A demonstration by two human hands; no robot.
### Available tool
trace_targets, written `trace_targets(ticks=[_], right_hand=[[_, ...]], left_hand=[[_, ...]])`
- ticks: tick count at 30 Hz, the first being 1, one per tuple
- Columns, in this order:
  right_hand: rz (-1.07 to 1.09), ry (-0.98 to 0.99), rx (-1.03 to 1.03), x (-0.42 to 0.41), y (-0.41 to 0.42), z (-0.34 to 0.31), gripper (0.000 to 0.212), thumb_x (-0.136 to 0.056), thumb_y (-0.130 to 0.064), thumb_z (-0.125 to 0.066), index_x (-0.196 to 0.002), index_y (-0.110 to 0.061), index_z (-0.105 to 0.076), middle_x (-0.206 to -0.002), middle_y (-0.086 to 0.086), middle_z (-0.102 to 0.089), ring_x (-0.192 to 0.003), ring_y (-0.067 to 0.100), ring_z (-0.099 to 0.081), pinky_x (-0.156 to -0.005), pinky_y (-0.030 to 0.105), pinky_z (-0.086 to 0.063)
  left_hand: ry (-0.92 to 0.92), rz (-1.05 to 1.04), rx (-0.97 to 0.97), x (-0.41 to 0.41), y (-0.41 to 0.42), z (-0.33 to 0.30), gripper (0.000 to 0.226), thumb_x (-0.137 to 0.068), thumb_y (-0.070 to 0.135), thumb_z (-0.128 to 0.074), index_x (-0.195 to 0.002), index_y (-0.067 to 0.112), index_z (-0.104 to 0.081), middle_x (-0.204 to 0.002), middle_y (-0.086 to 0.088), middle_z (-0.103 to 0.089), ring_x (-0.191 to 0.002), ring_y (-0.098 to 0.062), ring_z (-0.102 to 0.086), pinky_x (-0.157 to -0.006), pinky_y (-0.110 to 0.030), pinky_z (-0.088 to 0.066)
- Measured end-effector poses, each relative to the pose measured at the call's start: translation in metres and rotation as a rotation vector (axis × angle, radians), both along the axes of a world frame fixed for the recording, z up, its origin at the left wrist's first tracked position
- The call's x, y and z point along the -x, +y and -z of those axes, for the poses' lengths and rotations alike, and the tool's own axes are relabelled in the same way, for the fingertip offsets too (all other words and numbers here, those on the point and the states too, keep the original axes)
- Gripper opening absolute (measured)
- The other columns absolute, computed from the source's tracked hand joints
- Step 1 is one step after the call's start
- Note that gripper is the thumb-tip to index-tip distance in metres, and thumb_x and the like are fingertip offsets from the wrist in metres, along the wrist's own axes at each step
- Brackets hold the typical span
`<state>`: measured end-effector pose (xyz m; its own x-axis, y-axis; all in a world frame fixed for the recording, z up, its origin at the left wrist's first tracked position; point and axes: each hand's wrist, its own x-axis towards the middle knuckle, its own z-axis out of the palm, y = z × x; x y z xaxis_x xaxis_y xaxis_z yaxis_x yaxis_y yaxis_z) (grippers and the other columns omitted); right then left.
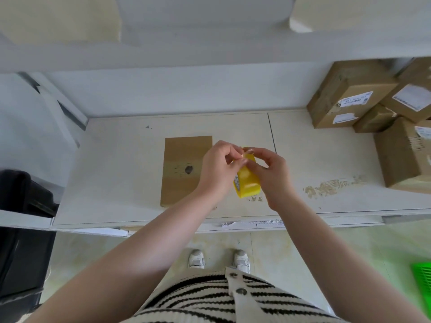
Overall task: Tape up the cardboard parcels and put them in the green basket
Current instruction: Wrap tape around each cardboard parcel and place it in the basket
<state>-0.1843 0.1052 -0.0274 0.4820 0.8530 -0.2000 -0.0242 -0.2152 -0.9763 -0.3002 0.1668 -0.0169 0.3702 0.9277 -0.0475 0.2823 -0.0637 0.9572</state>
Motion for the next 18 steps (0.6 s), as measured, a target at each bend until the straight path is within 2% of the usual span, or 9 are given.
trace_targets(ticks=[2, 4, 5, 7, 9, 13, 16, 18], right_hand=[[0.018, 0.032, 0.007, 0.003, -0.001, 0.002, 0.017, -0.087, -0.011, -0.071, -0.093, -0.027, -0.072, -0.105, -0.010, -0.073, -0.091, 0.006, -0.069, -0.091, 0.046, -0.054], [0.037, 0.101, 0.025, 0.005, -0.002, 0.003, 0.016, -0.088, -0.011, -0.070, -0.091, -0.027, -0.072, -0.108, -0.003, -0.072, -0.103, 0.019, -0.067, -0.093, 0.047, -0.053], [0.044, 0.157, 0.034, 0.005, -0.002, 0.003, 0.014, -0.089, -0.010, -0.069, -0.090, -0.024, -0.071, -0.108, 0.001, -0.071, -0.103, 0.025, -0.067, -0.090, 0.048, -0.053], [0.051, 0.278, 0.045, 0.004, -0.003, 0.000, 0.009, -0.091, -0.011, -0.067, -0.087, -0.020, -0.069, -0.098, 0.004, -0.070, -0.087, 0.027, -0.066, -0.074, 0.043, -0.053], [0.059, 0.354, 0.048, 0.004, -0.002, -0.004, 0.007, -0.092, -0.014, -0.065, -0.086, -0.016, -0.066, -0.083, 0.003, -0.067, -0.074, 0.020, -0.063, -0.064, 0.035, -0.052], [0.056, 0.383, 0.076, 0.002, 0.002, -0.014, 0.006, -0.093, -0.015, -0.064, -0.089, -0.011, -0.065, -0.077, 0.004, -0.066, -0.066, 0.018, -0.063, -0.061, 0.032, -0.053], [0.050, 0.371, 0.116, 0.000, 0.004, -0.018, 0.007, -0.093, -0.014, -0.064, -0.087, -0.011, -0.065, -0.076, 0.005, -0.065, -0.066, 0.019, -0.061, -0.062, 0.033, -0.051], [0.037, 0.369, 0.130, -0.002, 0.005, -0.019, 0.006, -0.093, -0.014, -0.064, -0.088, -0.010, -0.065, -0.075, 0.004, -0.066, -0.067, 0.020, -0.061, -0.062, 0.032, -0.053]], left_hand=[[0.034, 0.017, -0.055, 0.002, -0.001, -0.001, 0.015, -0.083, 0.001, -0.075, -0.077, 0.007, -0.062, -0.096, 0.000, -0.061, -0.095, -0.013, -0.063, -0.088, -0.031, -0.054], [0.081, 0.031, -0.129, 0.005, -0.001, -0.002, 0.015, -0.084, 0.005, -0.074, -0.078, 0.012, -0.062, -0.095, -0.002, -0.060, -0.090, -0.010, -0.059, -0.083, -0.025, -0.051], [0.098, 0.038, -0.164, 0.006, 0.000, -0.003, 0.016, -0.084, 0.007, -0.074, -0.078, 0.015, -0.062, -0.093, -0.002, -0.061, -0.087, -0.008, -0.058, -0.078, -0.021, -0.049], [0.120, 0.044, -0.229, 0.008, 0.002, -0.005, 0.016, -0.084, 0.011, -0.075, -0.078, 0.018, -0.062, -0.089, -0.001, -0.063, -0.079, -0.003, -0.057, -0.071, -0.015, -0.045], [0.120, 0.041, -0.276, 0.010, 0.004, -0.007, 0.014, -0.083, 0.010, -0.077, -0.079, 0.016, -0.064, -0.089, 0.001, -0.063, -0.075, -0.002, -0.058, -0.069, -0.013, -0.045], [0.133, 0.057, -0.376, 0.011, 0.004, -0.009, 0.017, -0.082, 0.008, -0.078, -0.093, 0.009, -0.064, -0.110, -0.001, -0.056, -0.074, -0.003, -0.061, -0.071, -0.015, -0.048], [0.137, 0.094, -0.405, 0.014, 0.007, -0.015, 0.046, -0.082, 0.006, -0.077, -0.117, 0.020, -0.050, -0.126, 0.000, -0.045, -0.074, -0.004, -0.062, -0.069, -0.014, -0.050], [0.211, 0.167, -0.500, 0.014, 0.009, -0.019, 0.039, -0.084, 0.004, -0.075, -0.113, 0.017, -0.053, -0.135, -0.003, -0.041, -0.072, -0.004, -0.061, -0.072, -0.019, -0.052]])
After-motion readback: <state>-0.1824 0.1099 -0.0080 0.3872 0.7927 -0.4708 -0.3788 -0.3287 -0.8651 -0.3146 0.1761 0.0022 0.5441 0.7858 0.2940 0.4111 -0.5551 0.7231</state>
